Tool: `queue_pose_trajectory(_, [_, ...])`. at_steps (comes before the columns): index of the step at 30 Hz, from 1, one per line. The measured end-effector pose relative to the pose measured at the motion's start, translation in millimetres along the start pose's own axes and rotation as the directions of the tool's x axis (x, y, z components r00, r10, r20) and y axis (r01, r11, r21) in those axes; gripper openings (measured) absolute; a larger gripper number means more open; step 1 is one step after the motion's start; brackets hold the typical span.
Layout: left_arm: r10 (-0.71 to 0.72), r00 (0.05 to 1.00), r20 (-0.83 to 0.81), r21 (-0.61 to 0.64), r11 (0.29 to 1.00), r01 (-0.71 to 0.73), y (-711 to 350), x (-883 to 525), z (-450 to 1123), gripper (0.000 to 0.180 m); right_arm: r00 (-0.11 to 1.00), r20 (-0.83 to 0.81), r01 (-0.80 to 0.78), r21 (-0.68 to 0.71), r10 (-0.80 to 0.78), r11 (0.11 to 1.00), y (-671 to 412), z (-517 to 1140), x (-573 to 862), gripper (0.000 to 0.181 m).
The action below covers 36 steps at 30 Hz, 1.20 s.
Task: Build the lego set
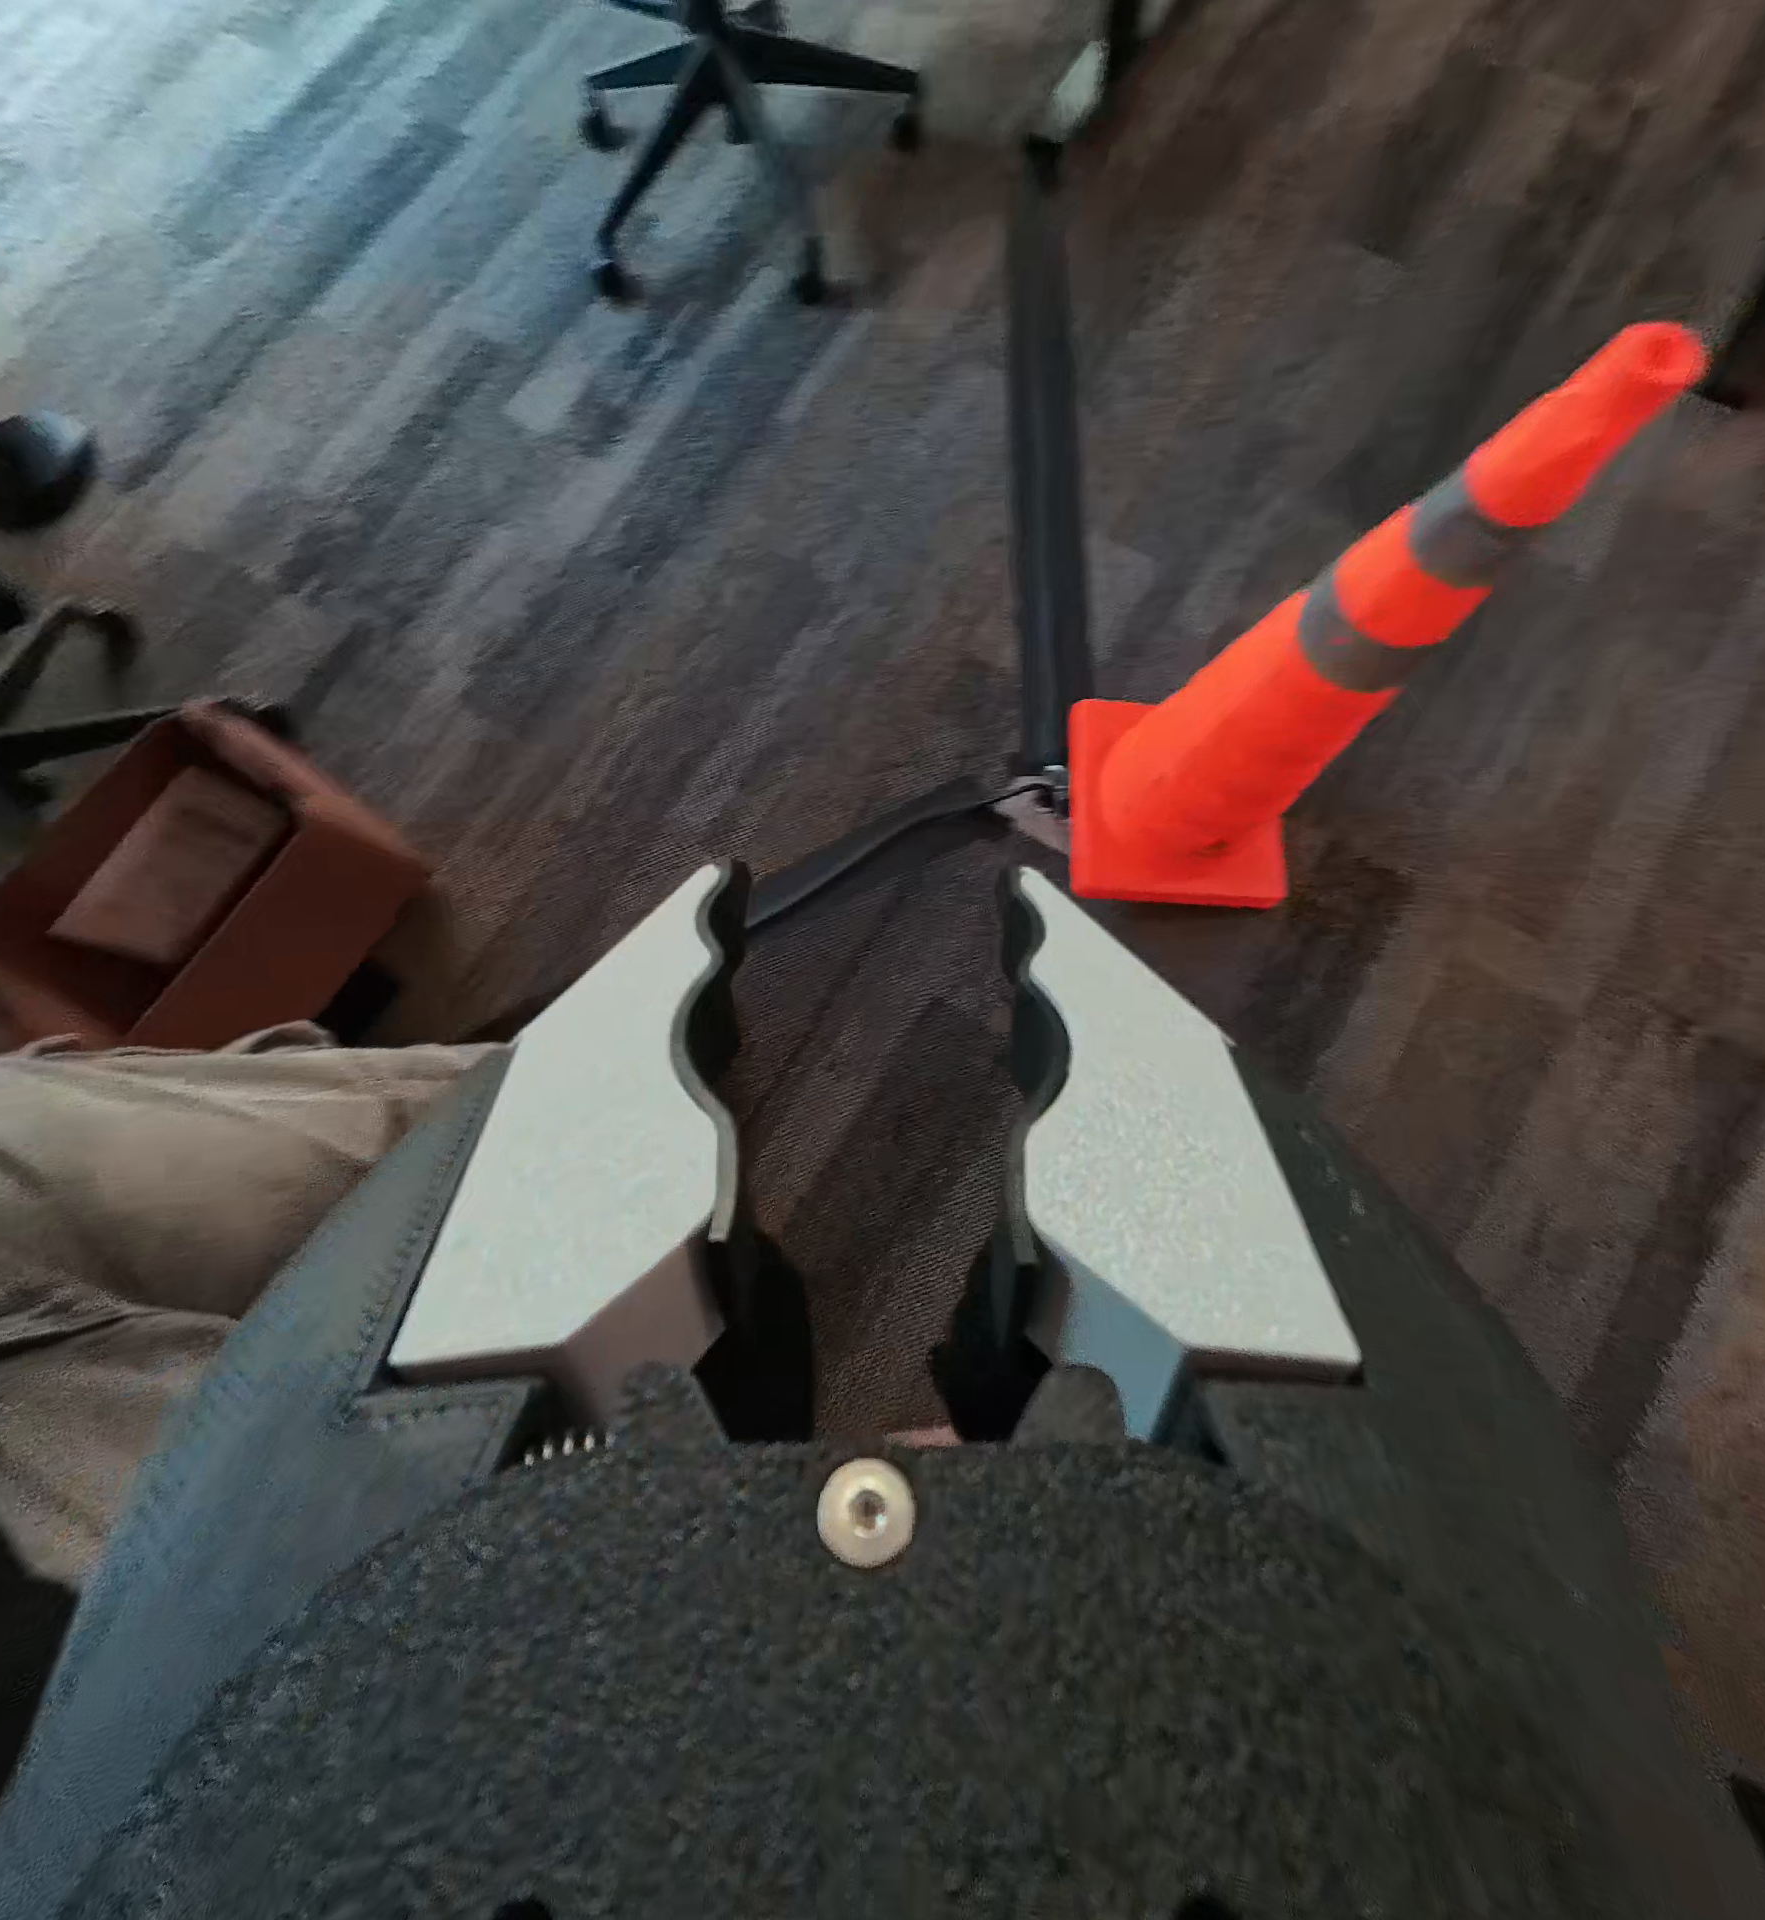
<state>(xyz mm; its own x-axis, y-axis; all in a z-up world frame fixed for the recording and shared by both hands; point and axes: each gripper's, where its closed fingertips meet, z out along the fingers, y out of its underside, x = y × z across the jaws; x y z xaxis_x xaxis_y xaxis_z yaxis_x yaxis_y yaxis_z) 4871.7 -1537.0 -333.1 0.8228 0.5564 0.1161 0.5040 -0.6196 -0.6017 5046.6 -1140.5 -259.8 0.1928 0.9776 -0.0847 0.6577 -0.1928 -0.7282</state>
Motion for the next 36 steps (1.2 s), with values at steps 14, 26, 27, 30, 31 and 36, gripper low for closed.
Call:
queue_pose_trajectory(14, [0.175, 0.971, -0.163, -0.084, 0.978, -0.191, -245.1, -55.0, 178.3, 0.03, 0.974, -0.16, -0.171, -0.056, 0.16, 0.984, -166.1, 209.3, 256.6, 0.058])
queue_pose_trajectory(26, [0.14, 0.985, -0.105, -0.235, 0.958, -0.161, -378.3, -2.3, 291.9, 0.03, 0.999, 0.004, -0.034, -0.384, 0.038, 0.923, -124.0, 439.4, 426.6, 0.05])
queue_pose_trajectory(27, [0.144, 0.984, -0.102, -0.25, 0.954, -0.165, -384.2, 2.1, 297.5, 0.03, 0.999, 0.017, -0.021, -0.399, 0.03, 0.917, -121.2, 451.6, 433.7, 0.048])
queue_pose_trajectory(30, [0.117, 0.987, -0.107, -0.291, 0.946, -0.144, -394.5, 11.2, 313.9, 0.03, 0.996, 0.067, -0.023, -0.422, 0.057, 0.907, -115.0, 478.2, 440.0, 0.039])
queue_pose_trajectory(31, [0.107, 0.988, -0.112, -0.299, 0.944, -0.136, -399.0, 14.6, 319.7, 0.03, 0.997, 0.067, -0.005, -0.436, 0.038, 0.9, -111.8, 483.6, 442.3, 0.038])
queue_pose_trajectory(36, [0.104, 0.985, -0.135, -0.316, 0.938, -0.143, -424.7, 25.5, 347.8, 0.03, 0.996, 0.067, 0.088, -0.553, -0.061, 0.828, -85.5, 503.8, 446.9, 0.025])
